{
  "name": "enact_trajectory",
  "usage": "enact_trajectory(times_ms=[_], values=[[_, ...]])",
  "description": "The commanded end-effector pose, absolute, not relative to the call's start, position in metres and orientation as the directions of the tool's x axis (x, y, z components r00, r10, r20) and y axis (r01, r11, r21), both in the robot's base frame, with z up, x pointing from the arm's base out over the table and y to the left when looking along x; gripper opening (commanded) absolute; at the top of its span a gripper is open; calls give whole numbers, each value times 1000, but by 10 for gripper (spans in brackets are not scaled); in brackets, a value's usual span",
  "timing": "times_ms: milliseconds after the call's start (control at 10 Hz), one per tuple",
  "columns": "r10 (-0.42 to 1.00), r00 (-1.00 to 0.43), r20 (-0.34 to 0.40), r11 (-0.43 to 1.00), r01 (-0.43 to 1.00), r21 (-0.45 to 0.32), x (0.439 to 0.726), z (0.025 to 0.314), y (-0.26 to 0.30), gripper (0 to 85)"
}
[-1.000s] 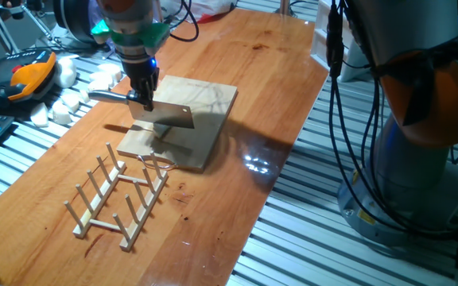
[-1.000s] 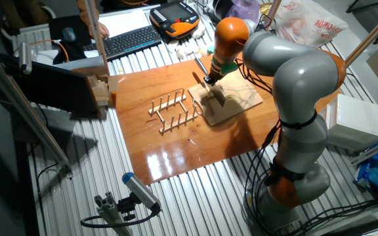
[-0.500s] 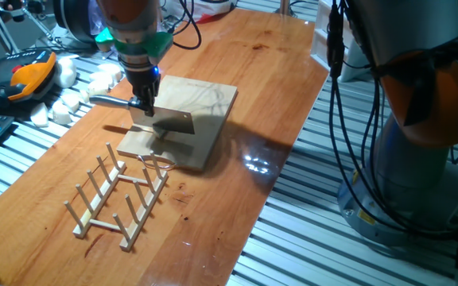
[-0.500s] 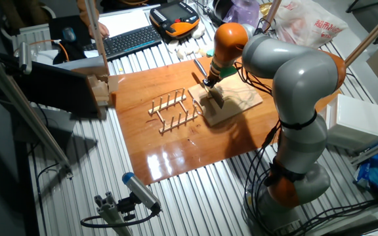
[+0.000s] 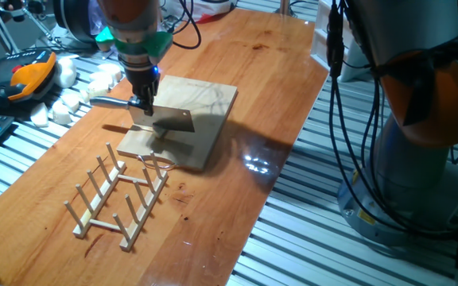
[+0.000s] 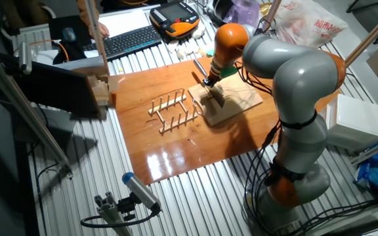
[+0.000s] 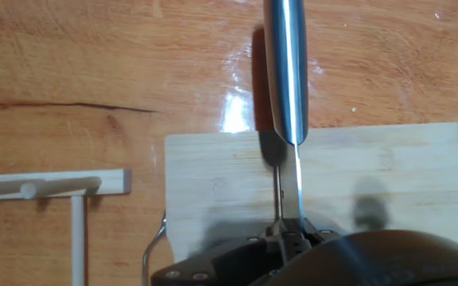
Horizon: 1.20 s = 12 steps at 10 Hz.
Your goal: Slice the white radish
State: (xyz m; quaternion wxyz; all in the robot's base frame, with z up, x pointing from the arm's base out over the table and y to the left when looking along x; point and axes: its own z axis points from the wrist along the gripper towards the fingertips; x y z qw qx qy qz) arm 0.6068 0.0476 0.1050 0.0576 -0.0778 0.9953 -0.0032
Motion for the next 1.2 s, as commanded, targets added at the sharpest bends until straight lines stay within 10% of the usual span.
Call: enact_trajectory(times_ms=[0,700,1100], values=[[-160,-980,-122,987,-158,-24,606,104,47,0],[-144,-976,-161,990,-144,-12,600,85,54,0],[-113,-987,-110,994,-113,-8,598,121,65,0]])
